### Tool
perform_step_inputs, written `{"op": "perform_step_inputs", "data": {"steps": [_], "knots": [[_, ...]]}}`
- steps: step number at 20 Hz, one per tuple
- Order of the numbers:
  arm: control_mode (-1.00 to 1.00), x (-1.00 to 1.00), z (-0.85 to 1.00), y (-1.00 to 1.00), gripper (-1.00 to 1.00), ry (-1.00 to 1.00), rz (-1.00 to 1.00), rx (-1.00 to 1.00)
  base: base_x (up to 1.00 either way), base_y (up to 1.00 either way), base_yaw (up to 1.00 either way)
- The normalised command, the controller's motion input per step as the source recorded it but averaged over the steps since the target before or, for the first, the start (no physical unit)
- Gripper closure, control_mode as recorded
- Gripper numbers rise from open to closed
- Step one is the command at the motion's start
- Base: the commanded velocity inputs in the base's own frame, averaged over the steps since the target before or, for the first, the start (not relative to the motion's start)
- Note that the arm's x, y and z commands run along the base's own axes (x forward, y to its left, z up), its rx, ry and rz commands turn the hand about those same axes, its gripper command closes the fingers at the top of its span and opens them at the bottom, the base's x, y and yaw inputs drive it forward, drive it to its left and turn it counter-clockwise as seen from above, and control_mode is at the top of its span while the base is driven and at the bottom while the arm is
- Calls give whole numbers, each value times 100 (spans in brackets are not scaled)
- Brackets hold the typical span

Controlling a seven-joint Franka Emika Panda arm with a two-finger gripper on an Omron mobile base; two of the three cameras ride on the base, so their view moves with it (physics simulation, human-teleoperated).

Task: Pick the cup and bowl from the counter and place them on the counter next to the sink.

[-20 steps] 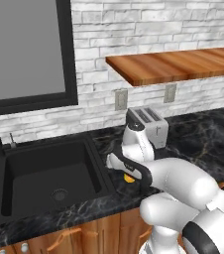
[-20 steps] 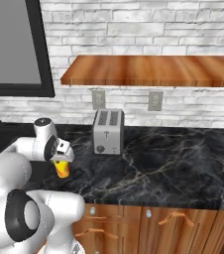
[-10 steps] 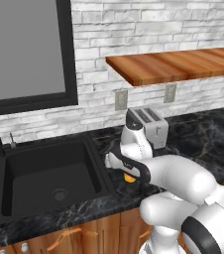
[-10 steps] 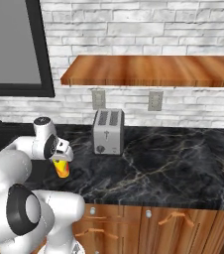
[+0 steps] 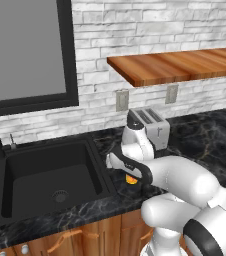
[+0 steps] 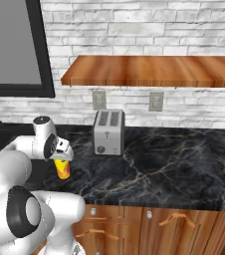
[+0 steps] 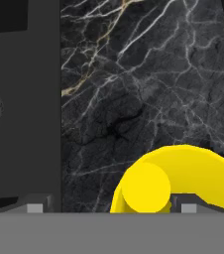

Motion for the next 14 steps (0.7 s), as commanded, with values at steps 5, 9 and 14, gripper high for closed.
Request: {"op": "perform_step_inputs", "data": {"steps": [5, 9, 14], "knots": [[-100, -2, 61, 0, -100, 0, 4, -4, 0, 0, 0], [-100, -8, 64, 0, -100, 0, 3, 0, 0, 0, 0], [-100, -67, 41, -7, -100, 0, 2, 0, 0, 0, 0]]}}
